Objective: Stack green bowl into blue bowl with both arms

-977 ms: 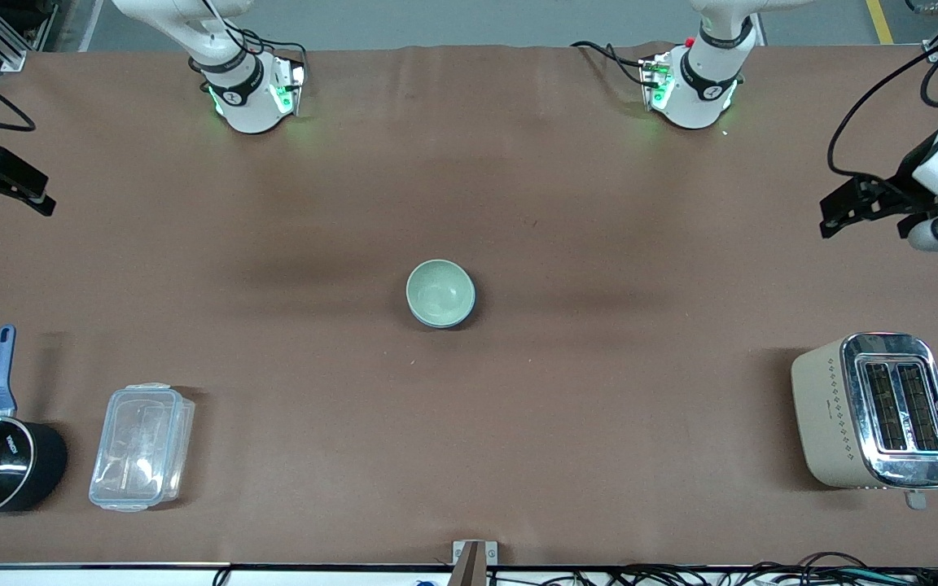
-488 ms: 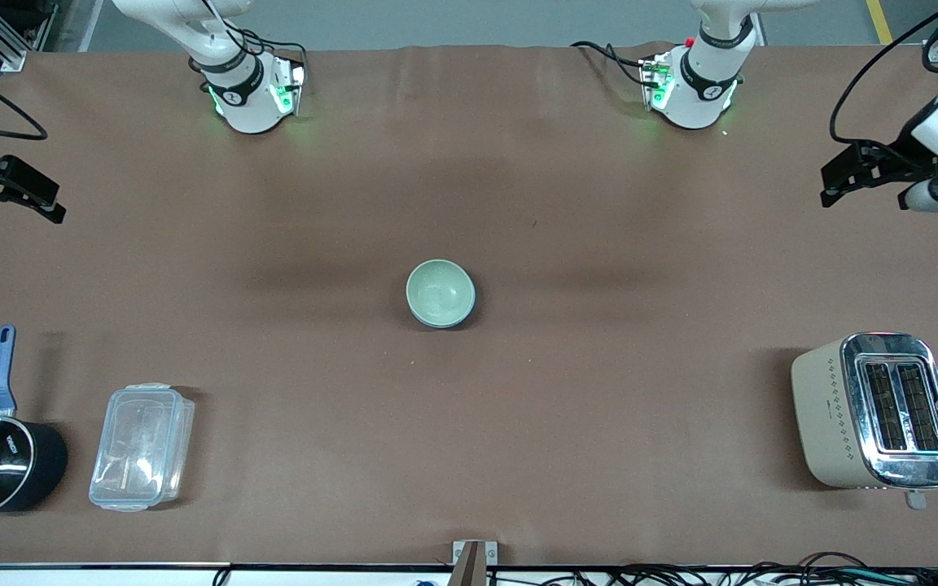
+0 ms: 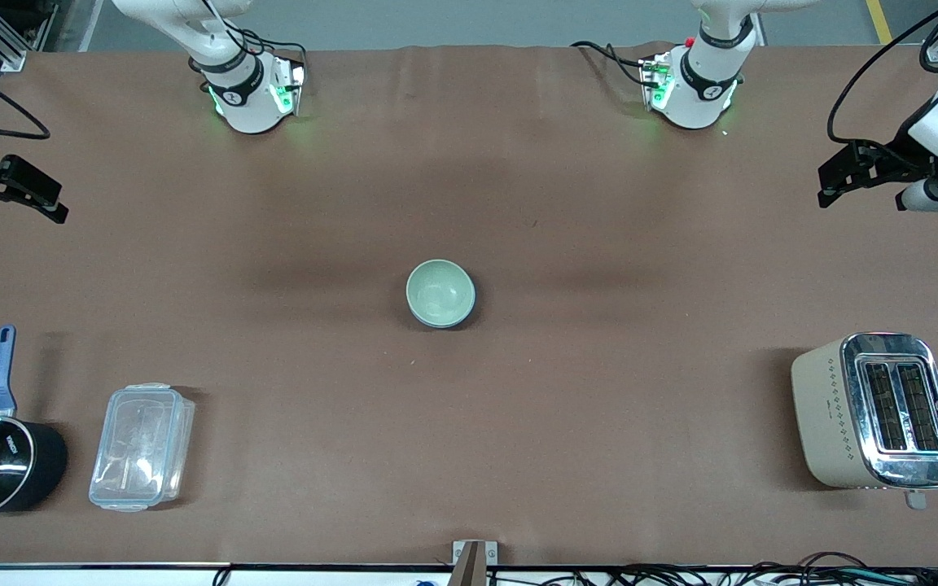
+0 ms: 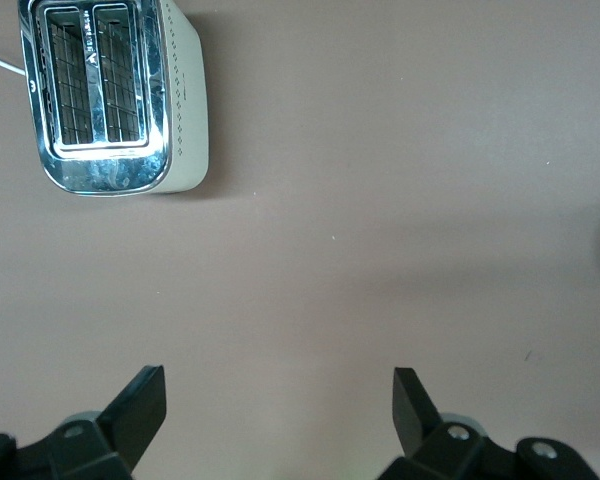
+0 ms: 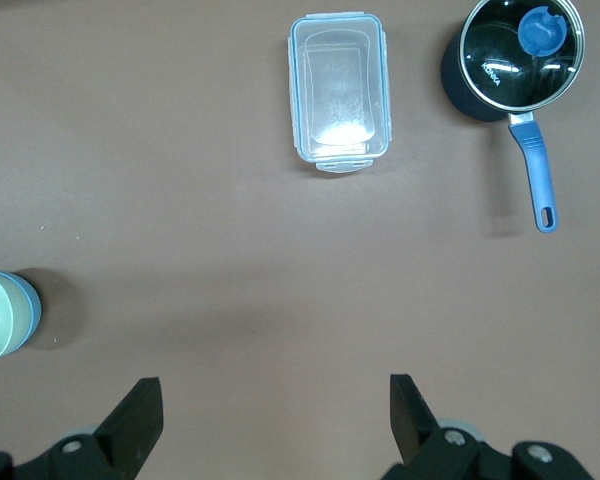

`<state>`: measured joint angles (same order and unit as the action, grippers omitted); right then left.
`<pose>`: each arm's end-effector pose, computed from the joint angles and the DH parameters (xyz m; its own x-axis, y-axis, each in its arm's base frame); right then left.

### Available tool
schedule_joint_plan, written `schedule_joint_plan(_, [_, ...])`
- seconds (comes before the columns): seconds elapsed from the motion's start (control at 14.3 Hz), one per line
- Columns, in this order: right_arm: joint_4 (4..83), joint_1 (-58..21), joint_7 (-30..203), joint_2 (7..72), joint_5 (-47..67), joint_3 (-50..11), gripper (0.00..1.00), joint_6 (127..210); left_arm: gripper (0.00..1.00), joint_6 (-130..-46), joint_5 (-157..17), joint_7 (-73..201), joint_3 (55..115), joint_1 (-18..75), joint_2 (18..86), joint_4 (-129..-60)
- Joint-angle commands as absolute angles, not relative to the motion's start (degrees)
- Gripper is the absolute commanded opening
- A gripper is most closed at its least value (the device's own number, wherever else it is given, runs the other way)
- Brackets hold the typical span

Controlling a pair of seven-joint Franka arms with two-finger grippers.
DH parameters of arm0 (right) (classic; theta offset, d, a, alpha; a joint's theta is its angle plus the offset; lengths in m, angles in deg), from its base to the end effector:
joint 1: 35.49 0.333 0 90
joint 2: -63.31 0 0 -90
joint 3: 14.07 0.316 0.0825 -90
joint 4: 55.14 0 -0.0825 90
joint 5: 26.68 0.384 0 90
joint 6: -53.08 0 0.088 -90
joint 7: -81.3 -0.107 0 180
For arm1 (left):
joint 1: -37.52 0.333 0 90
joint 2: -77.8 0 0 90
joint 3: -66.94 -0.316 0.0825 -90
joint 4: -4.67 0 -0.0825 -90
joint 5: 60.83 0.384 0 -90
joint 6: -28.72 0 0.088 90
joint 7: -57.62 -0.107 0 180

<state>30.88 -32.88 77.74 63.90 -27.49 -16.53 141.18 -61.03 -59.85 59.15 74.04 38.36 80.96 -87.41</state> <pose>0.5483 -0.0003 0.6599 0.9971 -0.0600 0.0473 -0.0605 -0.9981 0.0107 0.5338 -0.0587 0.6369 0.9965 -0.0823 0.0147 -0.0819 -0.9964 -0.0235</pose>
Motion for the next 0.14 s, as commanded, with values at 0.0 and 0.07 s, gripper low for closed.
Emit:
schedule_joint_plan(0.0, [29.5,-33.3,76.9,63.2,-26.3,-16.2,1.00,140.7,1.00,-60.5,-60.6,58.8,73.9,38.5,79.9,-86.0])
schedule_joint_plan(0.07, [29.6,-33.3,77.0,63.4,-26.3,-16.2,1.00,140.7,1.00,-60.5,-60.6,58.8,73.9,38.5,79.9,-86.0])
